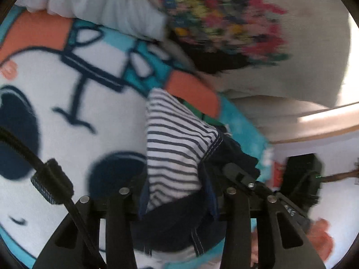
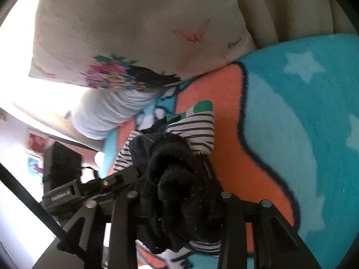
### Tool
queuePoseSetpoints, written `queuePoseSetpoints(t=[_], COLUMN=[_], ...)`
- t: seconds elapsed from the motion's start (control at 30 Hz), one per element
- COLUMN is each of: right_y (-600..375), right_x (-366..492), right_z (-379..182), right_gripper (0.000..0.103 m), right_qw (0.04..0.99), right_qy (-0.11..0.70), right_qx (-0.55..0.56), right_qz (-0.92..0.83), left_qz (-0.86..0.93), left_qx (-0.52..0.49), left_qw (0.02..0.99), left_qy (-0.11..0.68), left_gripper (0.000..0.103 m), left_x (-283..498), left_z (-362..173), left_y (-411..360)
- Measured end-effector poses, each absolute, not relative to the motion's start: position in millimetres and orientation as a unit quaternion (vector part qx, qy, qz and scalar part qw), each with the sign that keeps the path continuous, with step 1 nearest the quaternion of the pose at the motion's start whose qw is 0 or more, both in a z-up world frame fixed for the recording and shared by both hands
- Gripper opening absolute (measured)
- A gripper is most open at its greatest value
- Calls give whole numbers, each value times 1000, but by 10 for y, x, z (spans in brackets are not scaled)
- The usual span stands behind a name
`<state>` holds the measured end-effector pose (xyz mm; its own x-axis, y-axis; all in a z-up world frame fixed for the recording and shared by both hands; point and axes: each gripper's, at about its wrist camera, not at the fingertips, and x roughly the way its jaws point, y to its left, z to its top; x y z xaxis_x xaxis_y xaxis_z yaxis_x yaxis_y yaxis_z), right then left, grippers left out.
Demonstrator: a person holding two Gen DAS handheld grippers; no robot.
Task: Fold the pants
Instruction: 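Hold the pants with both grippers and fold them over into a bundle, then lower the bundle onto the blanket and open both grippers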
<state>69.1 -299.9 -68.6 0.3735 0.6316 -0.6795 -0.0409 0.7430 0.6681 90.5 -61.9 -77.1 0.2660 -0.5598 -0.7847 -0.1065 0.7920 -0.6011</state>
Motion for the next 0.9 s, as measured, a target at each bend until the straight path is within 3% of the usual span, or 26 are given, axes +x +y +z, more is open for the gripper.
queuePoseSetpoints(t=[0.07,0.2,0.47,0.7,0.9], right_y=[-2980,-3123,-2968,-2620,-2655], right_x=[740,667,279,397,243], right_z=[-779,-709,-20,-707,-470], right_gripper=[49,49,49,51,53], right_qw=[787,787,840,791,815], right_qy=[539,525,448,546,517], right_qx=[248,277,232,202,196], right_qz=[170,166,199,186,173], left_qz=[-140,-137,-105,-36,18], left_qx=[-272,-286,-233,-124,-58], left_qw=[744,744,789,849,887], left_qy=[593,588,559,513,458], left_gripper=[40,40,40,43,60], left_x=[898,773,514,277,85], left_z=[-817,-761,-435,-52,232], left_y=[-584,-455,-361,-295,-266])
